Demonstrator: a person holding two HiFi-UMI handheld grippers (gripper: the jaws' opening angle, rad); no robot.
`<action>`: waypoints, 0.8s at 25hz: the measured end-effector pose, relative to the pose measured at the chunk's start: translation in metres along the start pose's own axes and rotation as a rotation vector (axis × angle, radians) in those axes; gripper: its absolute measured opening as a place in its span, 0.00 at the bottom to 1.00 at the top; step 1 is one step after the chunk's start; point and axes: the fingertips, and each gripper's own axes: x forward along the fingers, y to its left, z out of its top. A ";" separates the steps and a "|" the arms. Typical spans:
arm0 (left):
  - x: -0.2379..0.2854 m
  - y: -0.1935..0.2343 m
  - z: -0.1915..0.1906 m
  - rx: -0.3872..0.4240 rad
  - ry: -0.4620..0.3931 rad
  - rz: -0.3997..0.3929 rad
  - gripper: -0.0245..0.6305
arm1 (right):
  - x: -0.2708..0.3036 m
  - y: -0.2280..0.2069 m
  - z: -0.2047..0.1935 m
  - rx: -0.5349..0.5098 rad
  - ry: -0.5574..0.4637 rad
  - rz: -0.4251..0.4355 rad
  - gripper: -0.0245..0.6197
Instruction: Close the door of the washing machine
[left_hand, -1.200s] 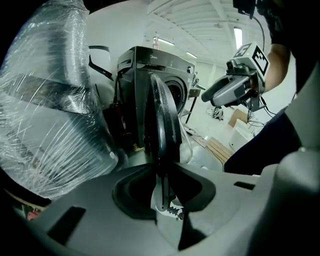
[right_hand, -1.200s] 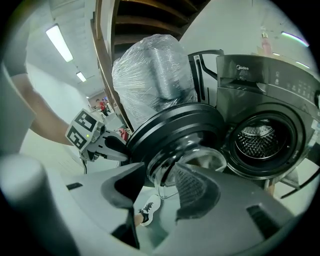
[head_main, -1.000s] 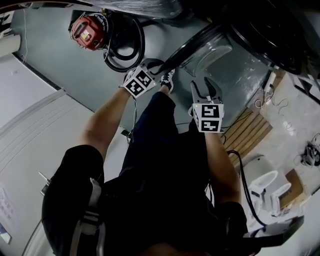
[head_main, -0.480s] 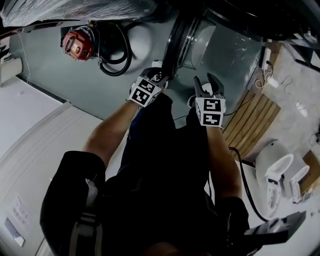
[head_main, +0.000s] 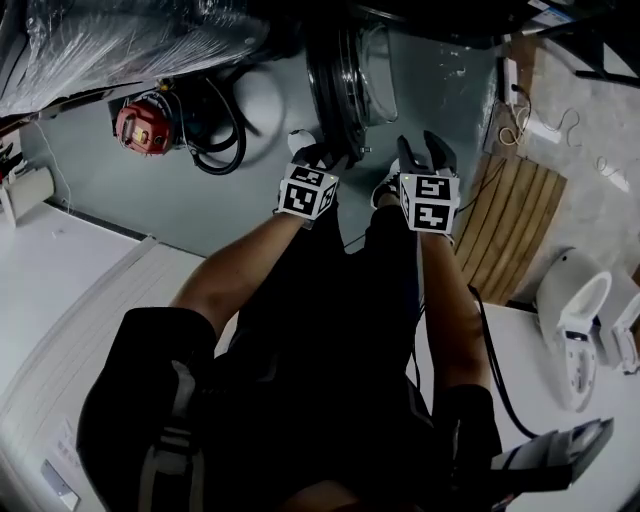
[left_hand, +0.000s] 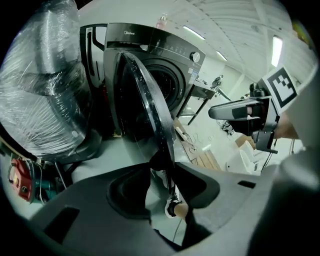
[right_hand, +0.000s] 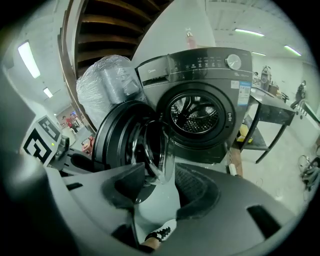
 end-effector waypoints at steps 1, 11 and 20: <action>0.004 -0.007 0.004 -0.018 0.003 0.002 0.27 | -0.003 -0.008 -0.001 0.006 0.001 -0.010 0.34; 0.048 -0.083 0.054 -0.143 0.031 -0.050 0.27 | -0.032 -0.070 -0.023 0.081 0.016 -0.083 0.34; 0.085 -0.133 0.114 -0.200 -0.007 -0.132 0.28 | -0.041 -0.095 -0.045 -0.024 0.039 -0.019 0.33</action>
